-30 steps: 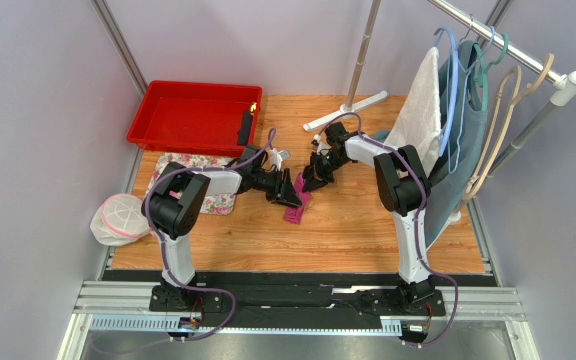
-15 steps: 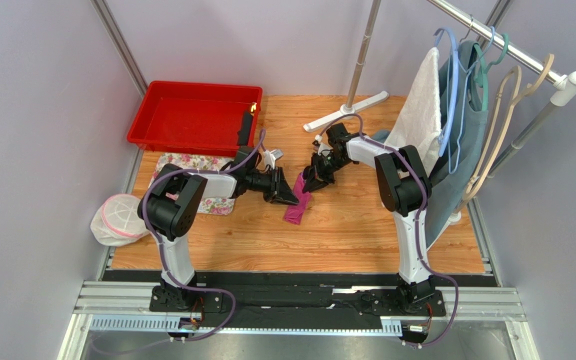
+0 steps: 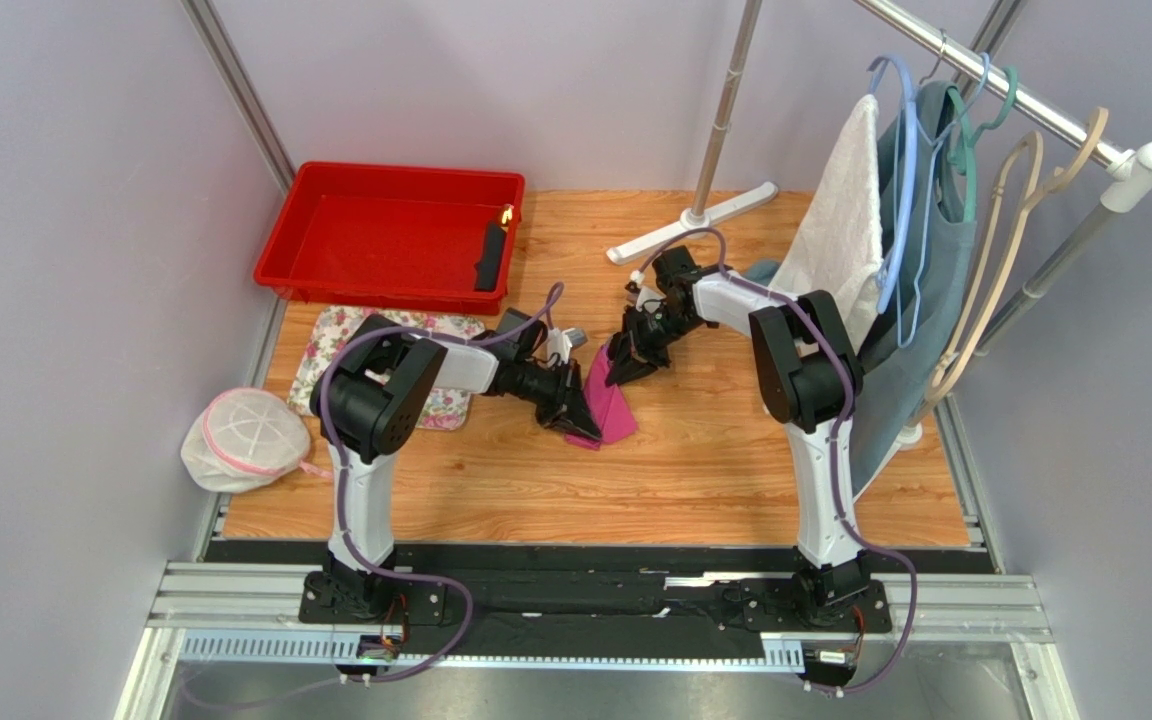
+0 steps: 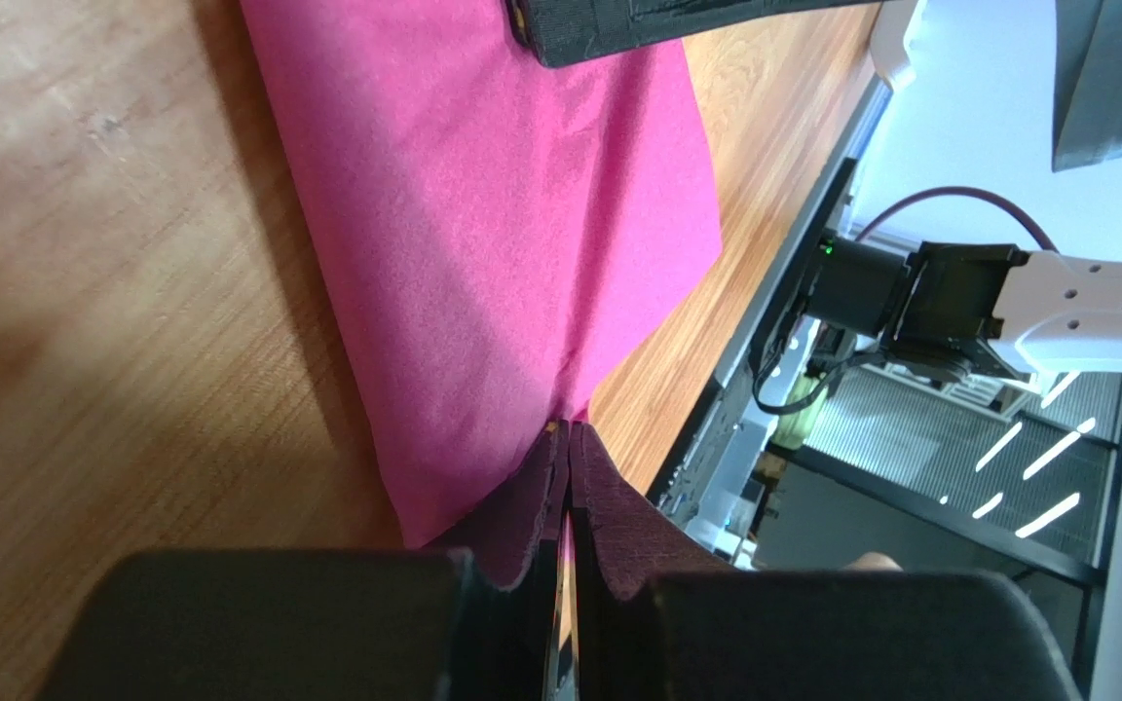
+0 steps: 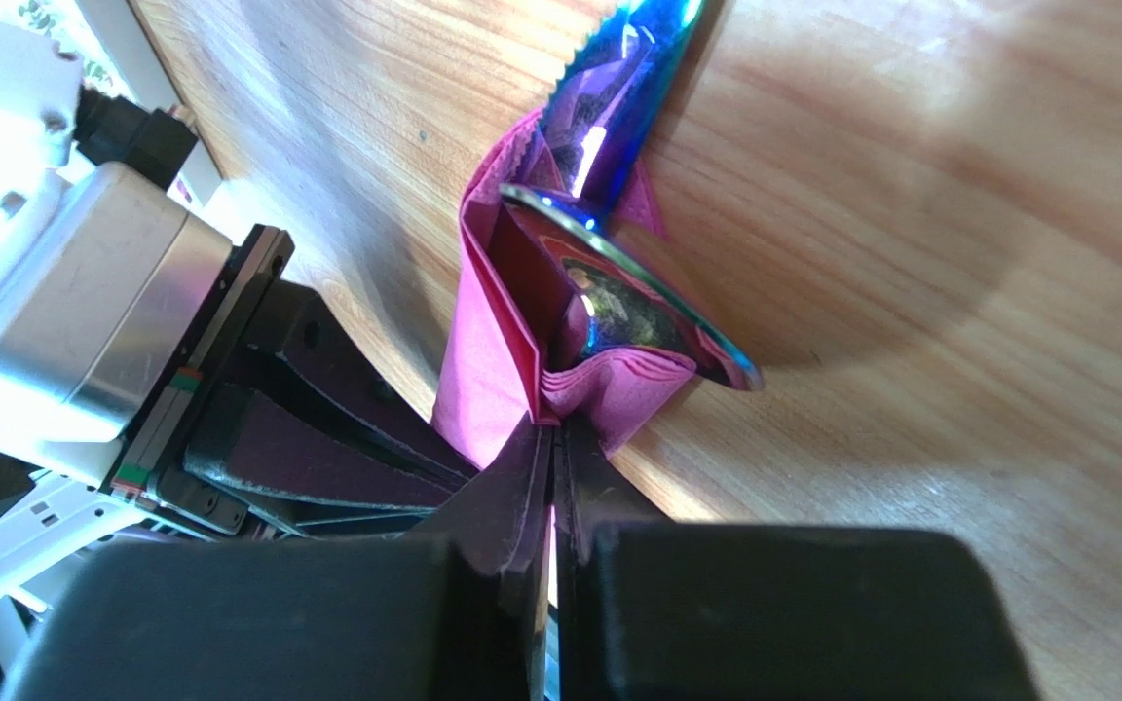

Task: Place the utensils on the paper napkin and roll it up

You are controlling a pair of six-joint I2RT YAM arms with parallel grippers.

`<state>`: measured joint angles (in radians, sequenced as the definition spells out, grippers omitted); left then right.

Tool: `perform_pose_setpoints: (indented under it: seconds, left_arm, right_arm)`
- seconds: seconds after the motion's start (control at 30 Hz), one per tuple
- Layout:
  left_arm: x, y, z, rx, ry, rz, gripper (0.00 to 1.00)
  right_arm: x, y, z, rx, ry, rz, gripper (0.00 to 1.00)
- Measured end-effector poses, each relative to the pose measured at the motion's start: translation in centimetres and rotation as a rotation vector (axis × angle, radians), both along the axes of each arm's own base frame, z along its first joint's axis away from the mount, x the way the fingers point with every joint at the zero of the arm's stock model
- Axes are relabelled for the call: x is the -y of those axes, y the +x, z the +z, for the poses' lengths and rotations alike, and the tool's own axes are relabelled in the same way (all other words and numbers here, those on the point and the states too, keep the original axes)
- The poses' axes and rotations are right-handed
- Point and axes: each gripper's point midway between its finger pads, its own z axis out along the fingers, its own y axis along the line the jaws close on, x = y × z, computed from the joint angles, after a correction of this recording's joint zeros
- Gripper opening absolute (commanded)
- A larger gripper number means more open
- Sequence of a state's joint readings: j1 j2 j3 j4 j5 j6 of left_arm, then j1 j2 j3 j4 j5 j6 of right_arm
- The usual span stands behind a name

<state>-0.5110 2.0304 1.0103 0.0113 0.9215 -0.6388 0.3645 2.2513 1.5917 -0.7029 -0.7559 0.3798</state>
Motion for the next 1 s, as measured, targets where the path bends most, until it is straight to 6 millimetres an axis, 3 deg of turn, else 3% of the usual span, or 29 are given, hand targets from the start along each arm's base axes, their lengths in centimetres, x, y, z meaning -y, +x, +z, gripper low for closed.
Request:
perform_pose_setpoints:
  seconds: [0.23,0.6,0.8,1.0]
  left_arm:
    - [-0.1,0.0,0.0,0.004,0.011,-0.013,0.02]
    - [-0.3,0.1,-0.1,0.009,0.028,-0.02,0.02]
    - [-0.3,0.2,-0.1,0.022,0.054,-0.034,0.04]
    - [-0.3,0.2,-0.1,0.027,0.058,-0.038,0.09]
  right_arm:
    - [0.4,0.2,1.0,0.015,-0.02,0.005,0.19]
    - [-0.3,0.7,8.0,0.144,0.07,0.001,0.16]
    - [-1.4,-0.9,6.7,0.077,0.08,0.007,0.13]
    - [-1.2,-2.6,2.5,-0.015,0.033,0.019,0.07]
